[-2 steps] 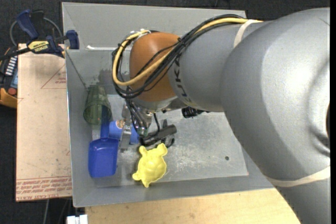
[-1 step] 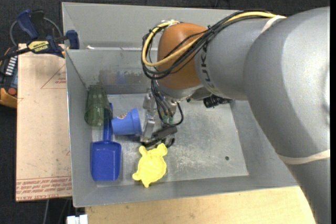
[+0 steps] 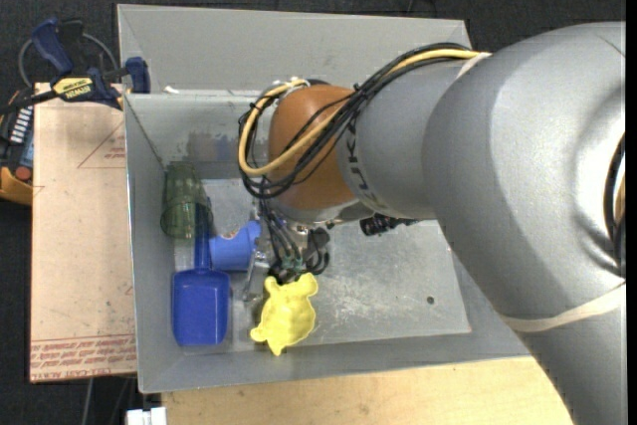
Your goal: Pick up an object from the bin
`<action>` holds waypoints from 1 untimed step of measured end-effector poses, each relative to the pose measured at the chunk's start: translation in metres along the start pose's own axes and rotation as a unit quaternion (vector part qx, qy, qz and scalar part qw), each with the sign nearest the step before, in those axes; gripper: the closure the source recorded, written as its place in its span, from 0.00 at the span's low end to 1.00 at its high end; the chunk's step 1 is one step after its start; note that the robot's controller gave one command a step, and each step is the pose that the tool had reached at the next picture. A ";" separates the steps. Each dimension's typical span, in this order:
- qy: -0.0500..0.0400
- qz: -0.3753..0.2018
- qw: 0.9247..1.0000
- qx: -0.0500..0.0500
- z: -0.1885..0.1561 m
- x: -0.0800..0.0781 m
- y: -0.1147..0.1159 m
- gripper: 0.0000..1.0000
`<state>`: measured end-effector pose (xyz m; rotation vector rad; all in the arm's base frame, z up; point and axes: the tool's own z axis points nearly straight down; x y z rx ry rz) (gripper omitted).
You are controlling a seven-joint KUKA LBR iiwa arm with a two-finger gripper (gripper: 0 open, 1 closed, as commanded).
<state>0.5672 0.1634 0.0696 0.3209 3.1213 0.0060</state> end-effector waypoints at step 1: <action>0.001 -0.179 0.984 0.000 -0.001 -0.022 0.028 1.00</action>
Offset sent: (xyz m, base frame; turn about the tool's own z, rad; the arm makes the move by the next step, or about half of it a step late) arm 0.0000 0.0000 0.0000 0.0000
